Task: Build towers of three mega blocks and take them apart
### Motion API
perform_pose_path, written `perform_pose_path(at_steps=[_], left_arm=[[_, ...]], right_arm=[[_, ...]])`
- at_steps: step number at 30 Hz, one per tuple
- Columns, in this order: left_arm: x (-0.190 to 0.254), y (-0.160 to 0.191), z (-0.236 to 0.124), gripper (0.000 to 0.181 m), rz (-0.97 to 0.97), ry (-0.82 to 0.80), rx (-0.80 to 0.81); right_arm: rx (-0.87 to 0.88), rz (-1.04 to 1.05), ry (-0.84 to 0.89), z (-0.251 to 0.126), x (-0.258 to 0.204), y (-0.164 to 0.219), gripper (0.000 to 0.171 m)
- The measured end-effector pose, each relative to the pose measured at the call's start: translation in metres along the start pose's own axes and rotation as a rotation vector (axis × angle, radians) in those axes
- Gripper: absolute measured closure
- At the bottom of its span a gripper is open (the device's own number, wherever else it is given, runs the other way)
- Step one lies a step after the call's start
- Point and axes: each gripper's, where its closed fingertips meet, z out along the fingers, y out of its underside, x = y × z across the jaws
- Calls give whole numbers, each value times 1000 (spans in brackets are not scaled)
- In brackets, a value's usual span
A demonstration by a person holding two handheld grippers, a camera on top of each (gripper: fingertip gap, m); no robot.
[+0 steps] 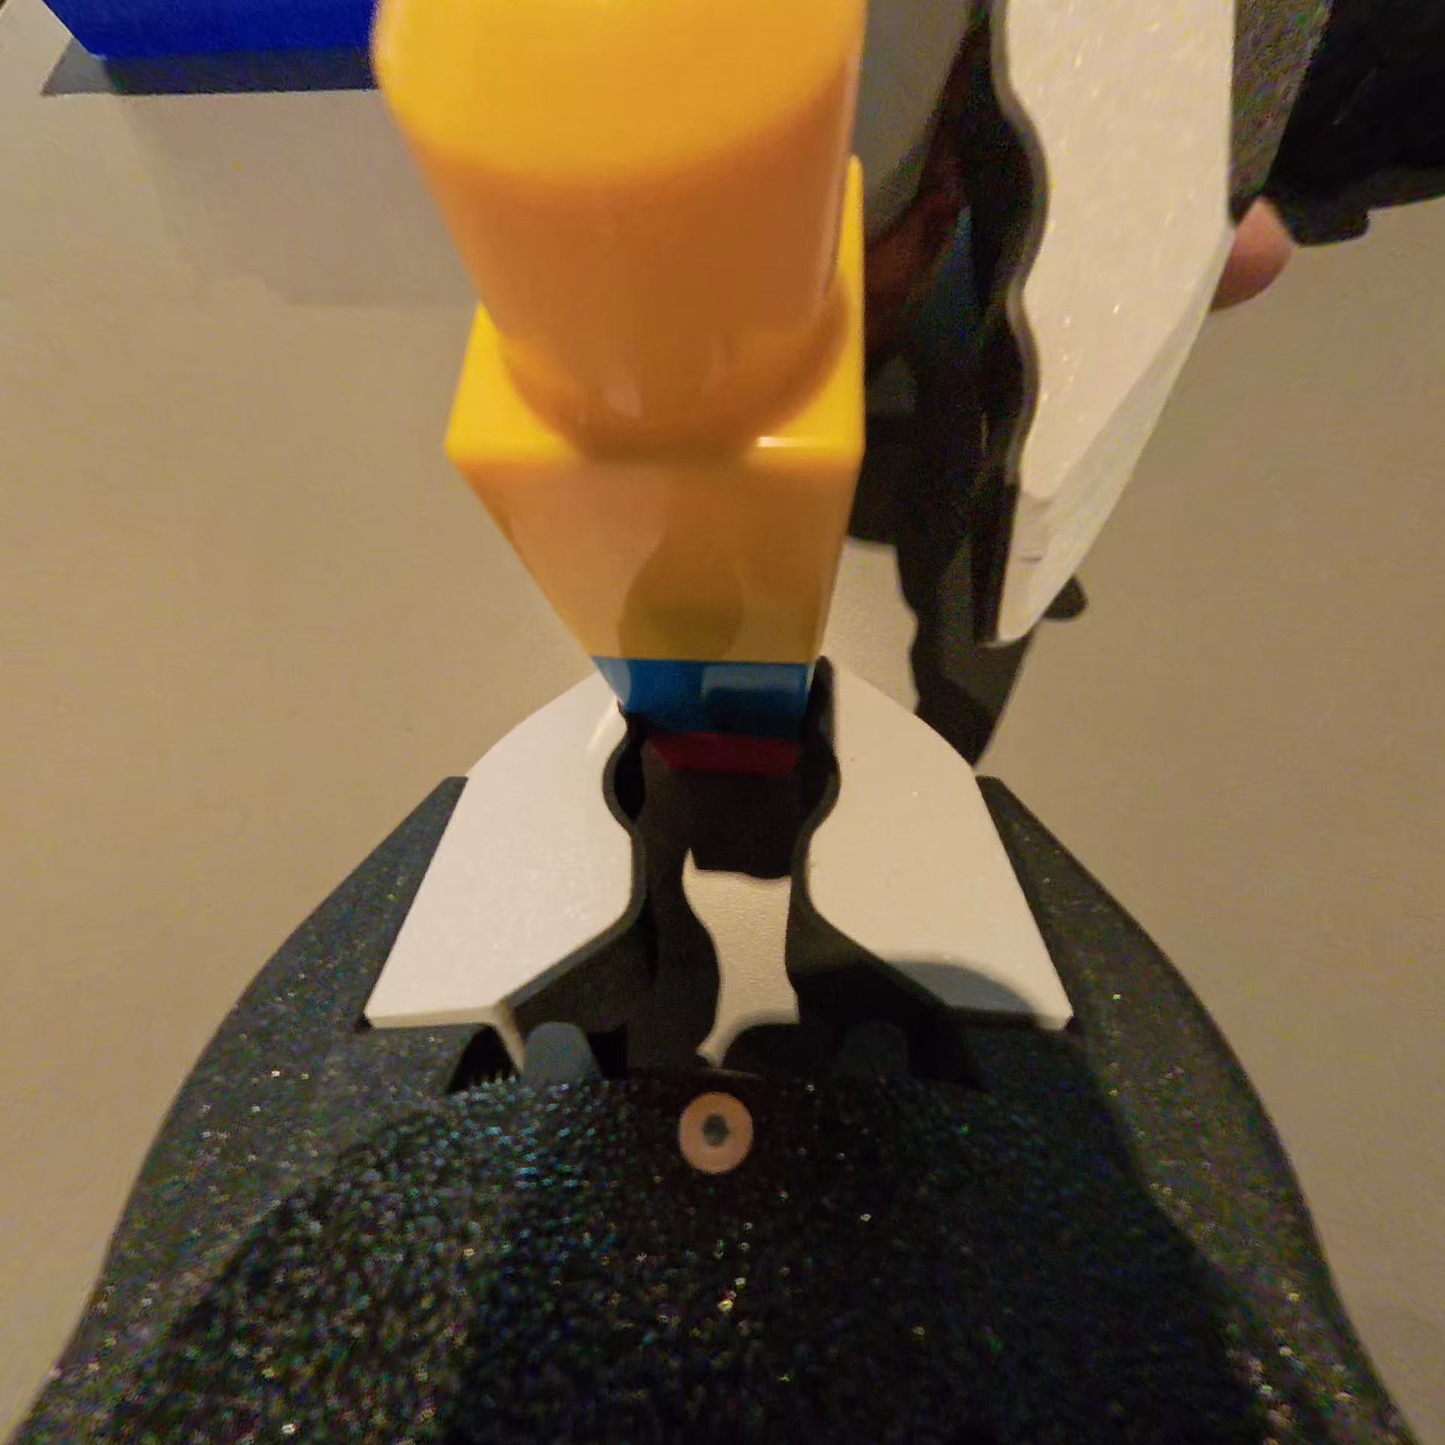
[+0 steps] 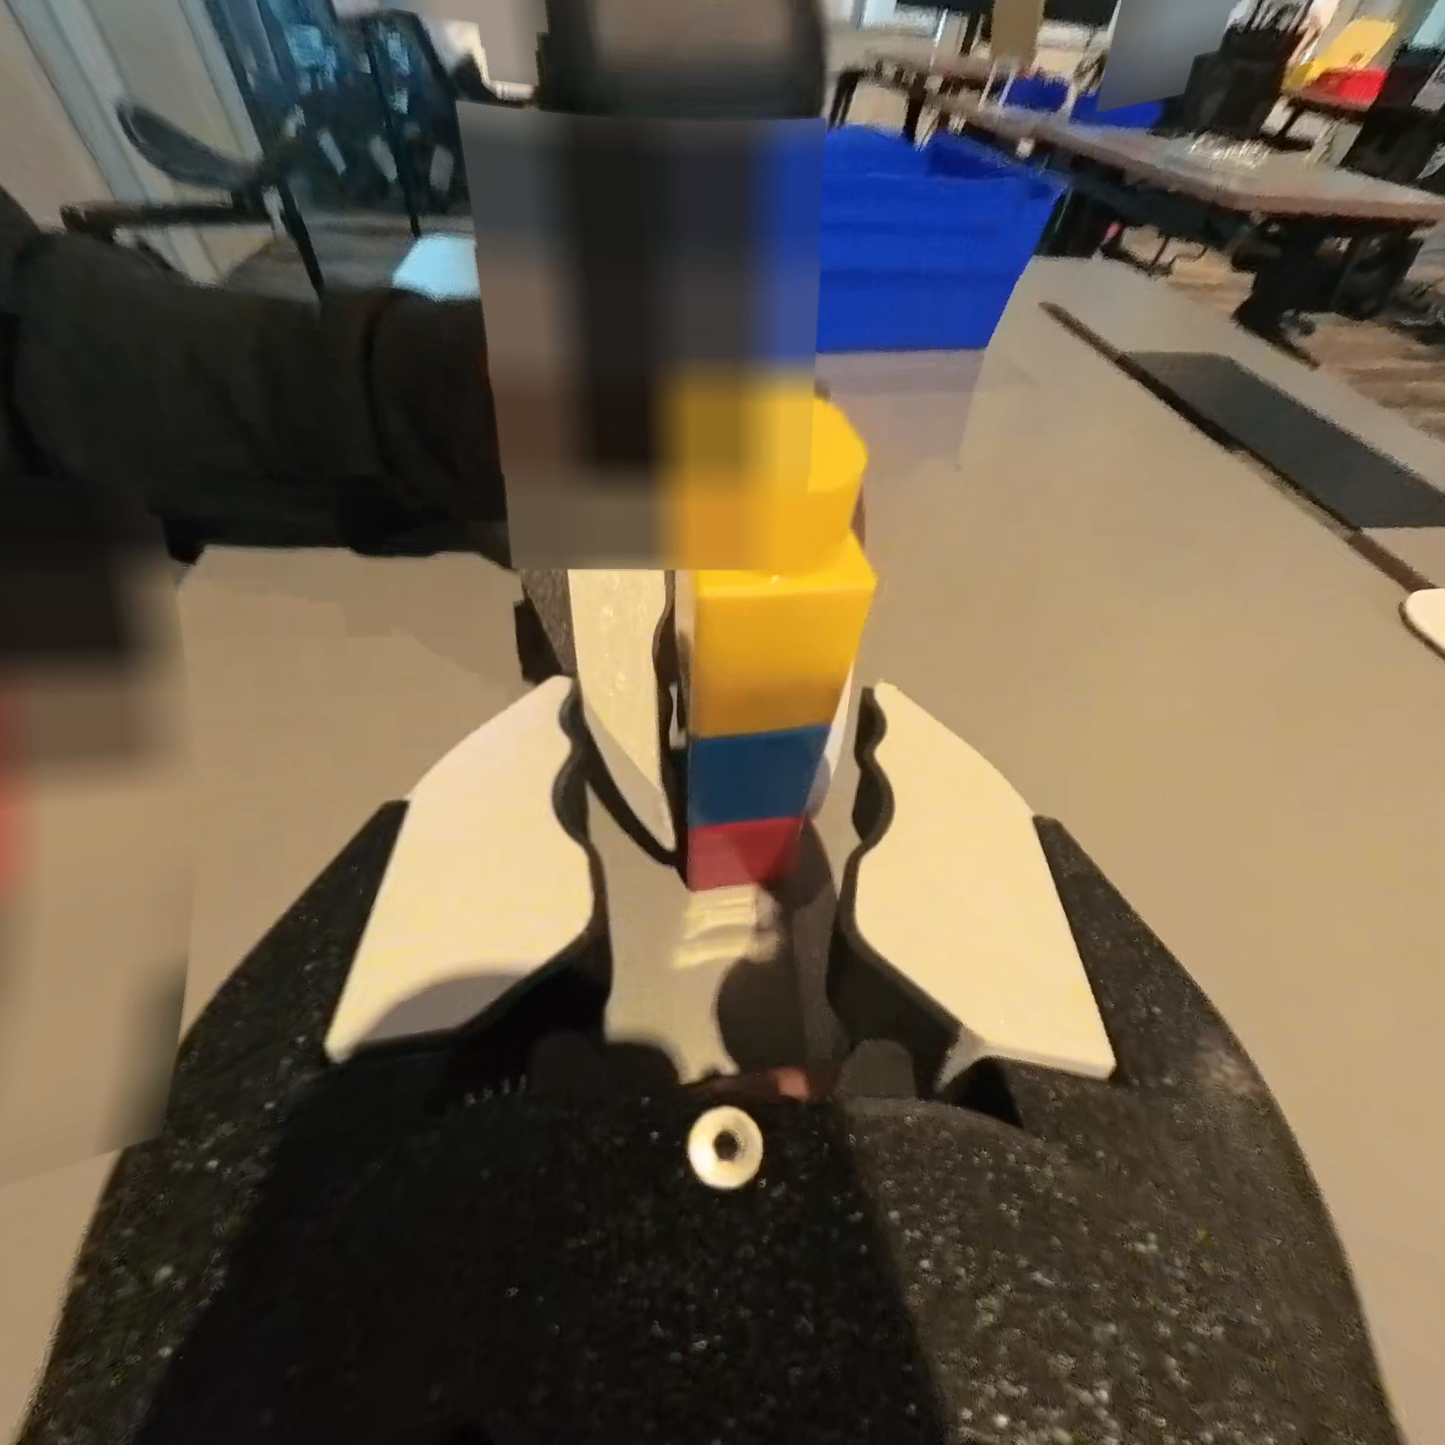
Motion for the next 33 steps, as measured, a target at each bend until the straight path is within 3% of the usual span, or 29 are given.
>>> perform_pose_path(at_steps=[5,8,26,33], left_arm=[[0,0,0,144,0,0,0],[0,0,0,144,-1,1,0],[0,0,0,143,-4,11,5],[1,0,0,143,-4,15,6]], right_arm=[[125,5,65,1,8,-25,110],[157,8,84,-2,11,-31,130],[109,36,17,0,8,-22,134],[-71,-23,46,7,7,9,132]])
